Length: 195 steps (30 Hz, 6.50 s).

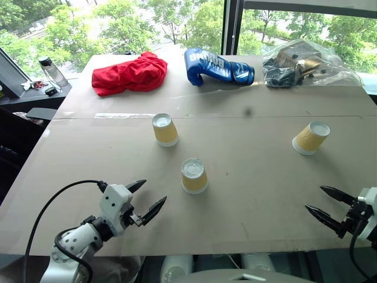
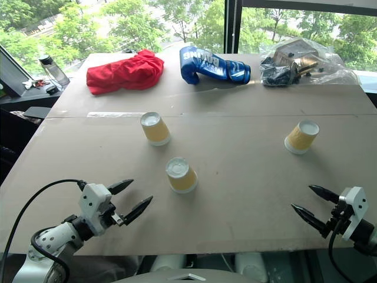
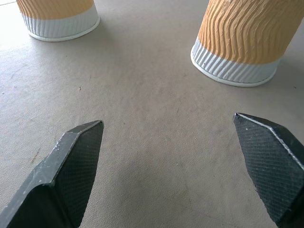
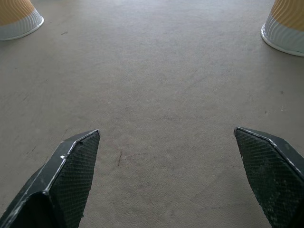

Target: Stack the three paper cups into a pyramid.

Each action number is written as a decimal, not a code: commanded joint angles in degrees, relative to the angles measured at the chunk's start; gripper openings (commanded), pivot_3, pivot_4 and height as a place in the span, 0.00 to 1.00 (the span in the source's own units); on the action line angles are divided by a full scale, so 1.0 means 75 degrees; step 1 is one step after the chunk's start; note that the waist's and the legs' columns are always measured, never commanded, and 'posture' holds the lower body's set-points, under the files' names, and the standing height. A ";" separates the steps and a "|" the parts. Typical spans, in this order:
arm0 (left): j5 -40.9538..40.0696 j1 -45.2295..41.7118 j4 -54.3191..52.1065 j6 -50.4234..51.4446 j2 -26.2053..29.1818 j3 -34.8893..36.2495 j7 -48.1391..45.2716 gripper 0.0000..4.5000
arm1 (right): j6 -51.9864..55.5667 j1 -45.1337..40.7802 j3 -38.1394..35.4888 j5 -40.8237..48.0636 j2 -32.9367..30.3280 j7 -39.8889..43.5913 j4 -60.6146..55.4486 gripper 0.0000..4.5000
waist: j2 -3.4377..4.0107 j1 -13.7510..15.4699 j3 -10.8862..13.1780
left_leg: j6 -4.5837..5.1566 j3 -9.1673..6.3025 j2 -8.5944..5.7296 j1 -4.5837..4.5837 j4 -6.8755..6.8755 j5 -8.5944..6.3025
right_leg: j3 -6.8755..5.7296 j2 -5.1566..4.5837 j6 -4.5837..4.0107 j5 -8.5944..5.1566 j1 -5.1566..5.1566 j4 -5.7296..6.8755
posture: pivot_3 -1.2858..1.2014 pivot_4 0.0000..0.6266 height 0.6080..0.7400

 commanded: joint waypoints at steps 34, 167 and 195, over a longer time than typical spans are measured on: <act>-0.0950 -0.0307 0.0285 -0.0271 0.0594 0.0509 -0.1308 1.00 | 0.0032 -0.1157 0.0896 -0.0215 0.0198 0.0013 -0.0873 0.99 | -0.0001 -0.0032 0.0000 | 0.0000 0.0000 0.0003 0.0002 0.0001 0.0000 | -0.0006 0.0003 0.0002 0.0001 -0.0001 0.0005 | 0.52 0.24 1.00; -0.1501 -0.8560 -0.0126 0.4798 0.0191 -0.2712 -0.1412 0.99 | -0.0006 -0.4397 0.0064 -0.1003 0.1420 -0.4318 0.1326 1.00 | 0.0024 0.0026 0.0016 | -0.0036 -0.0003 -0.0014 -0.0025 0.0020 0.0023 | -0.0022 0.0042 0.0015 0.0005 -0.0023 0.0013 | 0.52 0.24 1.00; -0.2043 -0.5959 -0.1560 0.5313 0.1497 -0.0894 -0.0502 1.00 | 0.0647 -0.5754 0.2006 -0.1252 0.1913 -0.3302 0.1195 0.46 | 0.0028 -0.0055 0.0022 | -0.0035 0.0004 0.0002 -0.0025 0.0011 0.0021 | -0.0011 0.0043 0.0015 0.0005 -0.0042 0.0021 | 0.52 0.24 1.00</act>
